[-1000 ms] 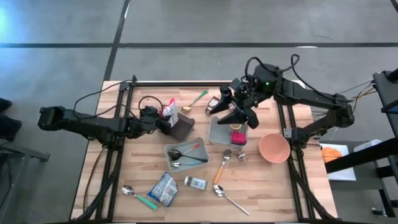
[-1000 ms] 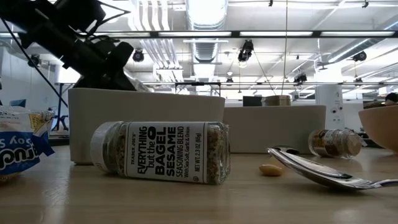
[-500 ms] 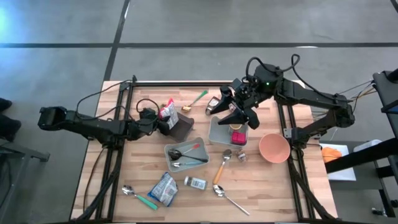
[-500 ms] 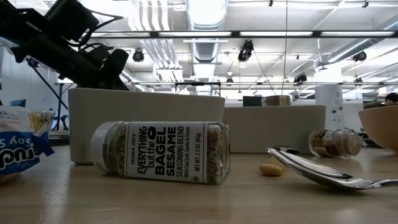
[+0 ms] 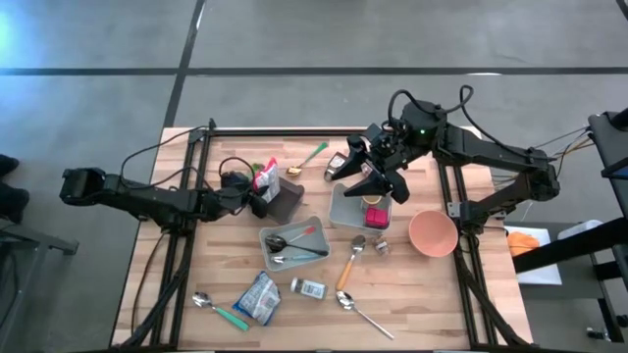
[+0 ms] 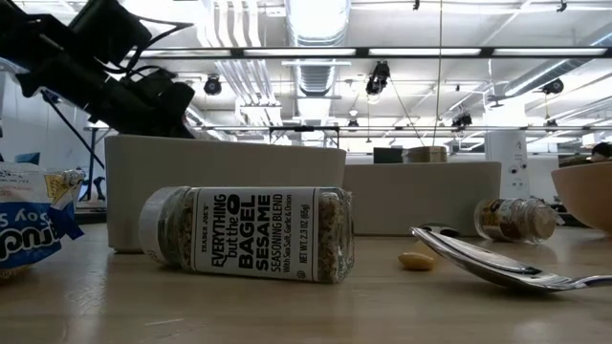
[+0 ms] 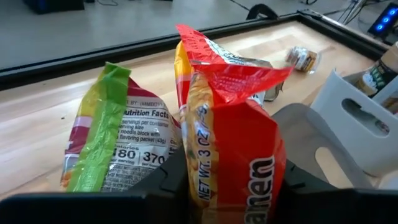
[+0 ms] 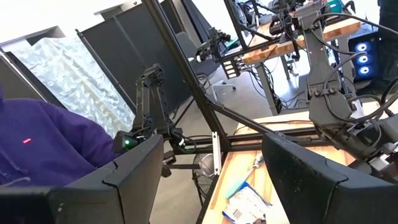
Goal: Pick & Place Food Item
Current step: Put the red noodle pack into the black bin
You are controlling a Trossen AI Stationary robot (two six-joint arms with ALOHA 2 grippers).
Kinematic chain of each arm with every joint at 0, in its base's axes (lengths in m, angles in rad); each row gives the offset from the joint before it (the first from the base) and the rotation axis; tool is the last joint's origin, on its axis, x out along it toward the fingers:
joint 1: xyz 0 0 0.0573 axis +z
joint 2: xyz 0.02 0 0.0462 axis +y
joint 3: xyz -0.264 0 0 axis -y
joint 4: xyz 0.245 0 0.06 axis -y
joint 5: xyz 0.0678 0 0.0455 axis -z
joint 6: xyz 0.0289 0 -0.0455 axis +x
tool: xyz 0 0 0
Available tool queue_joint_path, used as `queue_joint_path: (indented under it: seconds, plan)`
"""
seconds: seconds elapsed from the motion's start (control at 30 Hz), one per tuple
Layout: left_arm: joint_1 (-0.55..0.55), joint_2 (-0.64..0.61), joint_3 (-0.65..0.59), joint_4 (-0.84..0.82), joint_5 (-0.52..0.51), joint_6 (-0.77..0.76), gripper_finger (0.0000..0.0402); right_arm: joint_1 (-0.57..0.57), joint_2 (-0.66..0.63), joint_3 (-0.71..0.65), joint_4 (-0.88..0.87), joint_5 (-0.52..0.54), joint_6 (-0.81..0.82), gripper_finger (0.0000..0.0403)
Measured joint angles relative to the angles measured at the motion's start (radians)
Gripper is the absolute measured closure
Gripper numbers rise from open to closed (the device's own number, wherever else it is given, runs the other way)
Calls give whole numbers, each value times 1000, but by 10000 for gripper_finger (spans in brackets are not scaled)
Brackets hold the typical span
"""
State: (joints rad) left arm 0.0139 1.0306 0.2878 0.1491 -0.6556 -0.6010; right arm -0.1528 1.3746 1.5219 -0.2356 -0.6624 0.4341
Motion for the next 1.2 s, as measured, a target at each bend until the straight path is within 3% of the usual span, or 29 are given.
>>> queue_joint_path:
  seconds: [0.3,0.8,1.2]
  plan:
    - [0,67,6,-14,25,-87,270,0,1,0,-2,-1,0,134]
    - [1,93,17,-15,40,-76,264,0,1,0,-23,-19,0,134]
    - [1,93,29,-24,50,-74,161,0,-1,0,-23,-23,0,134]
